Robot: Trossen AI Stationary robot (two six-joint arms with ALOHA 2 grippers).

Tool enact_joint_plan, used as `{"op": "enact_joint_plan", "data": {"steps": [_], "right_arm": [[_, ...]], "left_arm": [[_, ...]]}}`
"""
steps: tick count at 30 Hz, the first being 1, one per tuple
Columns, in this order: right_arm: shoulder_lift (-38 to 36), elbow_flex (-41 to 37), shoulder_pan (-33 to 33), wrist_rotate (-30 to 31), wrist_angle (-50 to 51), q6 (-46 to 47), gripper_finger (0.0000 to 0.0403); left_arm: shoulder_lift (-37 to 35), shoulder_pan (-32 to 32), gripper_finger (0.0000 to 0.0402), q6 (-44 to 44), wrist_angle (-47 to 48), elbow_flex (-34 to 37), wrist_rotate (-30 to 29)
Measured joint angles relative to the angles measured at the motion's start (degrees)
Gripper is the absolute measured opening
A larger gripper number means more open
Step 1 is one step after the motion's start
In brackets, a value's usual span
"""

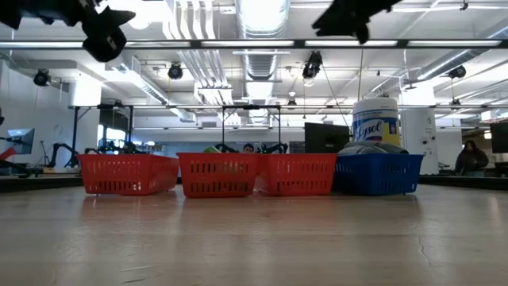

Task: Pick & Place Travel size toiletries
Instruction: Return to Home Position

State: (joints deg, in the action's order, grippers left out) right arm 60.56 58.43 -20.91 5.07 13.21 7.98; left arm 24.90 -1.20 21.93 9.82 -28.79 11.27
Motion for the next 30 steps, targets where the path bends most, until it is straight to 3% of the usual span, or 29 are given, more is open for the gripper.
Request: {"op": "enact_joint_plan", "data": {"steps": [5,8,14,23,30], "right_arm": [[-8.4,-6.5,0.0,9.0,0.1,2.8,0.0111],[-12.6,-9.8,0.0,10.1,-0.1,7.6,0.0101],[-19.2,-16.2,0.0,10.0,0.1,8.5,0.0078],[-23.0,-25.5,0.0,9.9,0.1,11.4,0.0047],[-22.5,-31.2,0.0,9.9,0.2,11.4,0.0034]], "left_arm": [[-10.1,-2.4,0.0179,-0.6,-12.5,10.0,6.9],[-15.8,-2.6,0.0179,-1.0,-14.4,14.2,5.8],[-24.9,-2.6,0.0179,-5.5,-15.0,19.8,2.9],[-23.6,-2.7,0.0179,-5.3,-17.0,26.7,-8.3],[-23.7,-2.8,0.0179,-3.3,-11.1,28.2,-9.9]]}}
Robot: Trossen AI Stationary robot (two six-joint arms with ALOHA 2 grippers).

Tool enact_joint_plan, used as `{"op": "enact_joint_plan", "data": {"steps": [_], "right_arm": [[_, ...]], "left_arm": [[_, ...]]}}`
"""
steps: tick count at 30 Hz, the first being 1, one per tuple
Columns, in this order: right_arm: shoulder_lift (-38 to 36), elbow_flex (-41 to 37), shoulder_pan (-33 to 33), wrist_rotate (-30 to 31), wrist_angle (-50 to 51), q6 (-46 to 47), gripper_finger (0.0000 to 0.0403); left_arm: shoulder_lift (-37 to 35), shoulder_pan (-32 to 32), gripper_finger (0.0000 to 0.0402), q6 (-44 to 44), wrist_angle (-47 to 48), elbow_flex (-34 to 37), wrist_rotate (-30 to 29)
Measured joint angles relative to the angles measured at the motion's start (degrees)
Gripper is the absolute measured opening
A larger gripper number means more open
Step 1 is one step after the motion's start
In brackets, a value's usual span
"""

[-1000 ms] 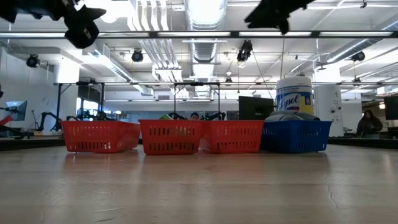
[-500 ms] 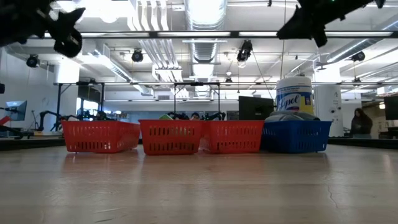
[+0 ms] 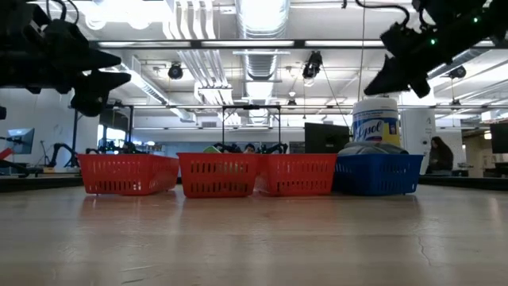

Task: Pick & Place Travel size toiletries
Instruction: Return to Home Position

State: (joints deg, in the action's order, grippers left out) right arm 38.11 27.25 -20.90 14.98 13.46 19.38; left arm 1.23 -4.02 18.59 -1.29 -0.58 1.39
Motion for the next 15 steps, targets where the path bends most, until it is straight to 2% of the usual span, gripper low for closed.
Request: {"op": "enact_joint_plan", "data": {"steps": [5,15], "right_arm": [[0.1,-3.9,0.0,0.0,0.0,0.0,0.0036],[0.3,-10.8,0.0,0.0,-0.1,0.0,0.0066]], "left_arm": [[0.1,0.0,0.0179,0.0,0.7,0.0,-0.1],[0.2,0.0,0.0179,0.0,0.8,0.1,-0.1]]}}
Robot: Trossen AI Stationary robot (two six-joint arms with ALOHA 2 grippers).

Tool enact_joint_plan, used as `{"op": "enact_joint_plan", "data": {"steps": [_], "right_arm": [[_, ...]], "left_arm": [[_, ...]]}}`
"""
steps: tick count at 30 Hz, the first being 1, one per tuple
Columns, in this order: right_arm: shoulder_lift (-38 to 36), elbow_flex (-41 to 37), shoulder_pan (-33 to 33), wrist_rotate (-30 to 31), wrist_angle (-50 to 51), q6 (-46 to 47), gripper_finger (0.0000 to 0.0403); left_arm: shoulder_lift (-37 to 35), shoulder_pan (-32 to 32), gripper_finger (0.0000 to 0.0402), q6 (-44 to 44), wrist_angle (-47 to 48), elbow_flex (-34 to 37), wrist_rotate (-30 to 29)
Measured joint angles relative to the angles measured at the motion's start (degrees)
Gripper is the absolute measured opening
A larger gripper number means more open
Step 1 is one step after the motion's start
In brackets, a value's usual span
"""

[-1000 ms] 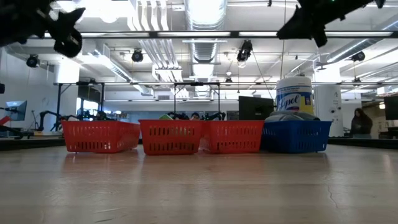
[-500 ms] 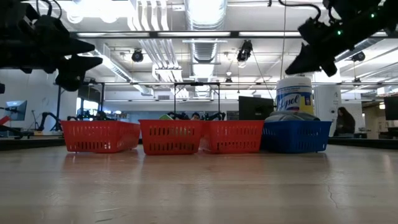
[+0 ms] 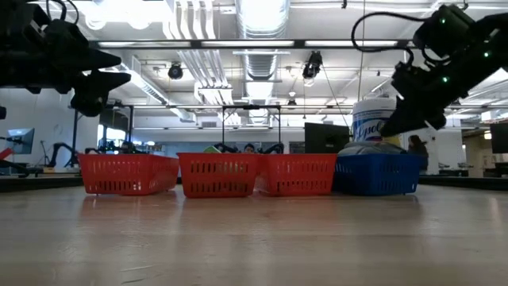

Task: Pick & Place Travel size toiletries
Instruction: Return to Home Position

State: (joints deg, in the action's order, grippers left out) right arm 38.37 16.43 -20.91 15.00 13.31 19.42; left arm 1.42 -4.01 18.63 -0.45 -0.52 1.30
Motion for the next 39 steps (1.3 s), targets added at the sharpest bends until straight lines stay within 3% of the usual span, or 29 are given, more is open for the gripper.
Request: {"op": "enact_joint_plan", "data": {"steps": [19,37,39], "right_arm": [[0.0,-11.4,0.0,0.0,-0.1,0.2,0.0125],[-1.0,-11.3,0.0,0.0,-0.3,0.1,0.0171],[-1.9,-11.3,0.2,3.6,-0.3,-1.2,0.0175]], "left_arm": [[-1.1,0.0,0.0179,0.0,-0.8,0.1,0.2],[-1.1,0.0,0.0179,0.0,-0.8,0.2,0.2],[-1.1,0.0,0.0179,0.0,-0.8,0.2,0.2]]}}
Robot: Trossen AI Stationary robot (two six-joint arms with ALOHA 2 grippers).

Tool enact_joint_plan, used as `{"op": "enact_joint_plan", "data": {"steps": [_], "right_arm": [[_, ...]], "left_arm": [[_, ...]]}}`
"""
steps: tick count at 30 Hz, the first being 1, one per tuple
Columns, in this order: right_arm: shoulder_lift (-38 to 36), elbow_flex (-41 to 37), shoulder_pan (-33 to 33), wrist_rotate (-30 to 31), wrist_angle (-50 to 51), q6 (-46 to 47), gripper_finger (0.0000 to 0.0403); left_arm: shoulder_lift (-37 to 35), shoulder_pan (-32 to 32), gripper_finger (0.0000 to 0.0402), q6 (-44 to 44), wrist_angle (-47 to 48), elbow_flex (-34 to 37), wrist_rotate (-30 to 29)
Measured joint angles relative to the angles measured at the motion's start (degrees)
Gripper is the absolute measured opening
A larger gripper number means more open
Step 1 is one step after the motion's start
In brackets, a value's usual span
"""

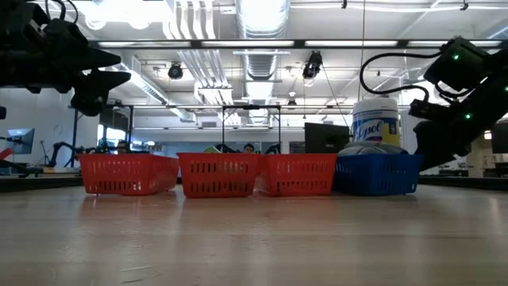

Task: Pick & Place Travel size toiletries
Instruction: Return to Home Position

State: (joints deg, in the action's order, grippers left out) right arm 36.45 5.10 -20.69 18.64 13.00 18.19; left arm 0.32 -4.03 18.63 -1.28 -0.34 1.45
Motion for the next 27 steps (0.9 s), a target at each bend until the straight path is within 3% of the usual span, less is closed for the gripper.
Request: {"op": "enact_joint_plan", "data": {"steps": [4,15,18,20,23,27], "right_arm": [[-5.7,0.0,1.8,8.7,-0.1,0.1,0.0182],[-20.6,0.0,2.8,9.6,-1.0,0.8,0.0202],[-23.3,0.0,3.5,5.0,-2.5,8.4,0.0203],[-25.0,-0.1,4.6,-1.4,-3.4,10.1,0.0201],[-27.9,-0.5,7.0,-12.0,-6.9,4.3,0.0195],[-32.0,-1.1,10.1,-19.3,-13.2,-6.5,0.0185]], "left_arm": [[0.0,0.0,0.0179,0.0,0.0,0.0,0.0],[0.0,0.0,0.0179,0.0,0.0,0.0,0.0],[0.0,0.0,0.0179,0.0,0.0,0.0,0.0],[0.0,0.0,0.0179,0.0,0.0,0.0,0.0],[0.0,0.0,0.0179,0.0,0.0,0.0,0.0],[0.0,0.0,0.0179,0.0,0.0,0.0,0.0]]}}
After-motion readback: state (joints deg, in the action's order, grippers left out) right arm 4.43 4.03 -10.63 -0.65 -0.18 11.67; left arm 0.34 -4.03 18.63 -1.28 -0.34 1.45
